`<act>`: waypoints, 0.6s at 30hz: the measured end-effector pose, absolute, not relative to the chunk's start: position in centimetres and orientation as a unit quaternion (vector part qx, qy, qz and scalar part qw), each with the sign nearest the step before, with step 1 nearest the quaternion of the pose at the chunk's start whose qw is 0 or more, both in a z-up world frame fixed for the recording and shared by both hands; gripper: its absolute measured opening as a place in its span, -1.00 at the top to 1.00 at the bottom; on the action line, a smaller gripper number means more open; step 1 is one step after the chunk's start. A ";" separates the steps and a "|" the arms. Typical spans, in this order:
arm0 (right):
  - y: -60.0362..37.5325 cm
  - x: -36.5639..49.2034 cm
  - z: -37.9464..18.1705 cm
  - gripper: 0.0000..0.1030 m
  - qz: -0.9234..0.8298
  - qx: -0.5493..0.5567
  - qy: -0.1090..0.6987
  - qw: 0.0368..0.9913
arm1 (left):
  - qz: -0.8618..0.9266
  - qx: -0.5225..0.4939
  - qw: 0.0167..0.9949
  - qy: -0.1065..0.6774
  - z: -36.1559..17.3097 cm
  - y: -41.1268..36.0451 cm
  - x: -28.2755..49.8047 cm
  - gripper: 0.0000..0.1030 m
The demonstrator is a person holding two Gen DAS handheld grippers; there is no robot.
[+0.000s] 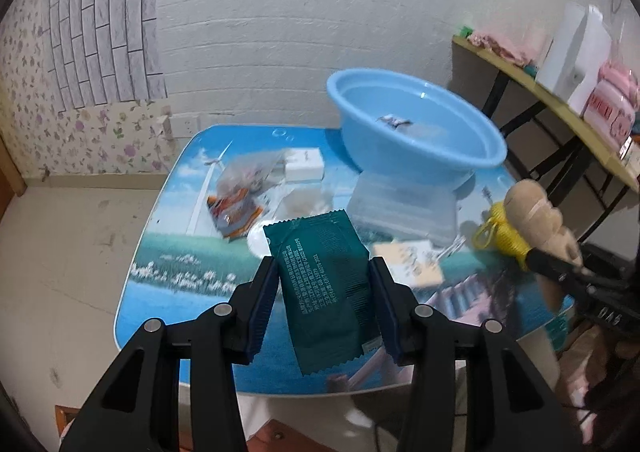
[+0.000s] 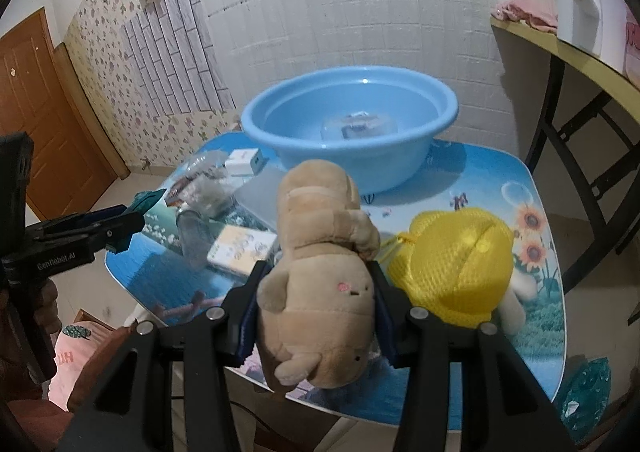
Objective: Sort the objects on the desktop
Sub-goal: 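Lower the packet and bear into the blue basin and open both tools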
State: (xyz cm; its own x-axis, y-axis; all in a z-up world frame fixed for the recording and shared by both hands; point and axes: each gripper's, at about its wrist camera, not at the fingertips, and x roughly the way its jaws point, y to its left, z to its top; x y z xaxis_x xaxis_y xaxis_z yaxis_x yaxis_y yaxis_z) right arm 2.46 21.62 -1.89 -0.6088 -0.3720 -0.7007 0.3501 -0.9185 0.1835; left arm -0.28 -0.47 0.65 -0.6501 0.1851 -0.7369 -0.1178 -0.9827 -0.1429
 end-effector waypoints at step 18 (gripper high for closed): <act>21.1 -0.7 0.8 0.10 -0.909 0.355 -0.021 0.219 | 0.918 -0.369 0.141 -0.040 4.2 3.7 -4.6 0.12</act>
